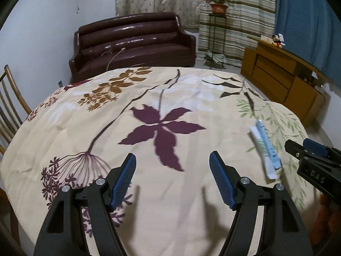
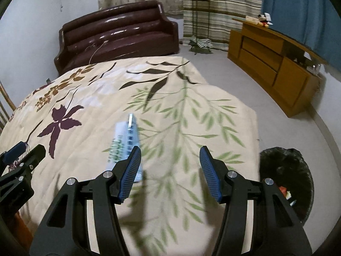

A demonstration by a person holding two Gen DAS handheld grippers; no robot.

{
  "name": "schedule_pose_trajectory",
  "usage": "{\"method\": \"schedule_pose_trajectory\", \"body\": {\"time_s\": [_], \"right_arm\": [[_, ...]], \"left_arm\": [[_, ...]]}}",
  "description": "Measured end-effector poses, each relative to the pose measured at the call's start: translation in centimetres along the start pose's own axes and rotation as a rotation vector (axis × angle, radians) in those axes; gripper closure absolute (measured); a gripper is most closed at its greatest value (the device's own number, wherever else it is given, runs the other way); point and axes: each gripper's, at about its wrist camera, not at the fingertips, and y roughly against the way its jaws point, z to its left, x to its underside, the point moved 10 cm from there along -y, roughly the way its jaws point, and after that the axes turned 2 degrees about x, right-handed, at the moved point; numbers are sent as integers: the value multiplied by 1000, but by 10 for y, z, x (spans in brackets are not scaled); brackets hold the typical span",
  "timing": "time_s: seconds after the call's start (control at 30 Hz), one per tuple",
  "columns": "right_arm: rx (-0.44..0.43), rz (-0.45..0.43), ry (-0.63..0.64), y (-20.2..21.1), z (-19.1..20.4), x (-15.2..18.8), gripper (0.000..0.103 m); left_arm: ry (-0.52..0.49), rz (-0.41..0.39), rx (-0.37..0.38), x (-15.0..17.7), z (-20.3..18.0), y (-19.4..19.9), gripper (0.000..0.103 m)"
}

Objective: Collect trash
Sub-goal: 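Move both open grippers back over the two tubes on the bed, then grasp the blue-print tube with the right gripper while the left grasps the white green-print tube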

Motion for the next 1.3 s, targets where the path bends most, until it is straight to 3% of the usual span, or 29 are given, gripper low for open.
{"method": "schedule_pose_trajectory", "body": {"time_s": [0.47, 0.7, 0.77, 0.83, 1.3], "right_arm": [[6, 58, 52, -26, 28, -3, 48], [6, 79, 67, -32, 31, 0, 63], [7, 77, 72, -32, 31, 0, 69], [10, 76, 76, -31, 31, 0, 83], [9, 56, 32, -18, 3, 2, 83]], "left_arm": [[49, 25, 9, 6, 19, -10, 34], [52, 31, 16, 7, 20, -11, 34], [51, 31, 18, 7, 19, -12, 34], [48, 31, 22, 7, 16, -12, 34], [-6, 30, 81, 3, -35, -11, 34]]}}
